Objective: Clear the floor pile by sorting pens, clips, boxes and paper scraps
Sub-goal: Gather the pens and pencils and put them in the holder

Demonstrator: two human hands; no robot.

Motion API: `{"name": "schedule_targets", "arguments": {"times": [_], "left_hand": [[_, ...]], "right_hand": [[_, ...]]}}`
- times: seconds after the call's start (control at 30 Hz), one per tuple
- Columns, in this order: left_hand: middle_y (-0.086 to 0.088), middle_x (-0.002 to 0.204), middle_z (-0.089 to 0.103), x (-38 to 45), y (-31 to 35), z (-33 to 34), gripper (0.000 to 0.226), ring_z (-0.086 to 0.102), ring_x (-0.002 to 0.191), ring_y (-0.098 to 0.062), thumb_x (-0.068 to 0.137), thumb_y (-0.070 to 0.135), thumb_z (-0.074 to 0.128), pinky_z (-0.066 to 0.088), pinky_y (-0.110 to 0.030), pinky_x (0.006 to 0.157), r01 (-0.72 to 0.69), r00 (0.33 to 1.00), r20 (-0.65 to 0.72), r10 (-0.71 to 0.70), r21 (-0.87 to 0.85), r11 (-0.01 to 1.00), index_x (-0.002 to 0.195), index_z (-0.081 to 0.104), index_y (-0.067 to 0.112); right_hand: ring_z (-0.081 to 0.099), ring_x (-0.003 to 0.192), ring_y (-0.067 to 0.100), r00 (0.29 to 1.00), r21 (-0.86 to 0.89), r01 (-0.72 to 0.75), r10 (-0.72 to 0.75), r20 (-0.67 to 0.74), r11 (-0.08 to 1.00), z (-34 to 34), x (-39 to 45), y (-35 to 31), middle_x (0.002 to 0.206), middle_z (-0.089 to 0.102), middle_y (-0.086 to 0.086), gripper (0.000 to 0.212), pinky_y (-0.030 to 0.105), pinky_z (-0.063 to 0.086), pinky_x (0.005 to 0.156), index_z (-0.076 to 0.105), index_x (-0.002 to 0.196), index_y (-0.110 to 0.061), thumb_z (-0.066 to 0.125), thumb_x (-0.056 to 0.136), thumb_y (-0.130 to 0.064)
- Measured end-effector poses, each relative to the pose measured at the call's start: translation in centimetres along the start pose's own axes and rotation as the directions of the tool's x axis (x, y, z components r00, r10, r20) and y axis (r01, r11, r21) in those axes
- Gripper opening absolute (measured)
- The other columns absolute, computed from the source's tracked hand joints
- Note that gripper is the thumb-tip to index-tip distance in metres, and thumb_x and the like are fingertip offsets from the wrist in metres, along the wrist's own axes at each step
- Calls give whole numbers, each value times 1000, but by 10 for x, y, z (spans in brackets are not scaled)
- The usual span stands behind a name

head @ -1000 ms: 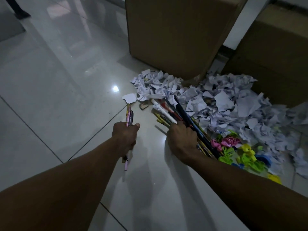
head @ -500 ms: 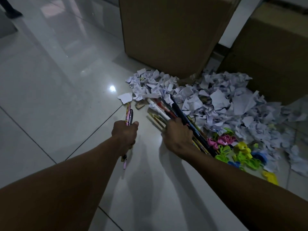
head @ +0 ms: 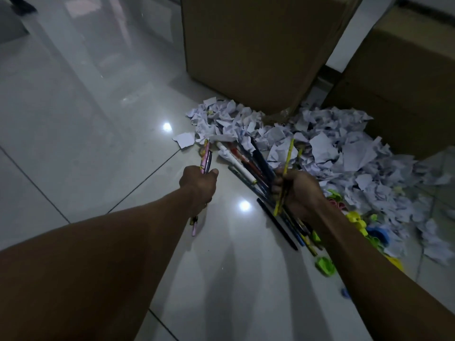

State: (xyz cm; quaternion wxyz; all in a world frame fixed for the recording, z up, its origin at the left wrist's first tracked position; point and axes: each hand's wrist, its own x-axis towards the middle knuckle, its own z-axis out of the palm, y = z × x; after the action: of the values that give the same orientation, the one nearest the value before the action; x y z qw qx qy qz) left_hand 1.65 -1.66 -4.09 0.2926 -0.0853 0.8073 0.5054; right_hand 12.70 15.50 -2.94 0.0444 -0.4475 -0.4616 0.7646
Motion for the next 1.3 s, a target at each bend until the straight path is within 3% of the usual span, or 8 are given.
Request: {"name": "schedule_targets", "arguments": {"times": [0.1,0.17,0.23,0.53,0.77,1.07,1.17,1.3], "left_hand": [[-7,67,45,3,-1,2,39,39,44,-19,93,31,60,31,-18,40,-7,1000,-3,7,23,1000,113,59,-2],[-8,68,45,4,-2,1,39,39,46,-20,92,32,60,31,-20,42,-8,1000,-1,8,32,999,112,59,-2],[-7,65,43,4,-4,-3,37,38,45,-21,92,31,60,31,-20,43,-7,1000,0,7,38,999,107,60,-2],[-8,63,46,3,-16,-26,32,40,44,-21,93,30,59,33,-21,43,-7,999,-49,10,75,997,101,62,-1],[-10,70,47,6,-15,-16,36,41,48,-22,92,32,59,33,-21,45,-17,1000,-16,18,96,995,106,60,-2],[-27,88,61,3,5,26,40,45,59,-25,93,34,59,33,-21,46,-82,994,84,71,132,988,112,60,-1],[-14,77,52,-5,8,34,39,44,52,-22,93,33,58,33,-21,43,-86,991,119,68,154,984,113,59,-1],[-12,72,49,-7,8,38,38,42,49,-22,93,33,59,32,-21,43,-90,988,139,66,168,982,110,59,-1]], "right_hand": [[46,49,16,968,-521,211,-252,-8,827,3,-2,4,60,50,-1,23,26,35,47,53,69,-15,57,90,-22],[60,61,15,891,-893,314,-424,160,324,7,-6,13,68,64,-1,21,27,49,56,67,74,-18,70,82,-37],[64,74,22,856,-967,249,-480,194,53,11,-2,24,81,69,4,25,34,56,66,72,87,-16,68,79,-40],[67,87,31,851,-976,198,-510,125,92,22,16,43,95,70,10,29,46,57,75,68,97,-13,69,80,-37],[66,68,20,885,-832,339,-448,125,438,11,-2,8,71,69,-2,15,35,54,65,61,96,-17,62,89,-30],[52,53,20,993,-544,102,-115,10,833,-28,-44,2,59,55,9,19,26,39,46,57,86,-6,41,96,-3],[49,56,22,979,-703,158,-204,18,693,-36,-47,23,63,51,7,17,28,37,49,53,80,-9,43,93,-9],[62,78,25,917,-980,174,-379,126,93,-37,-49,50,80,60,0,22,32,48,65,56,91,-20,62,82,-39]]}}
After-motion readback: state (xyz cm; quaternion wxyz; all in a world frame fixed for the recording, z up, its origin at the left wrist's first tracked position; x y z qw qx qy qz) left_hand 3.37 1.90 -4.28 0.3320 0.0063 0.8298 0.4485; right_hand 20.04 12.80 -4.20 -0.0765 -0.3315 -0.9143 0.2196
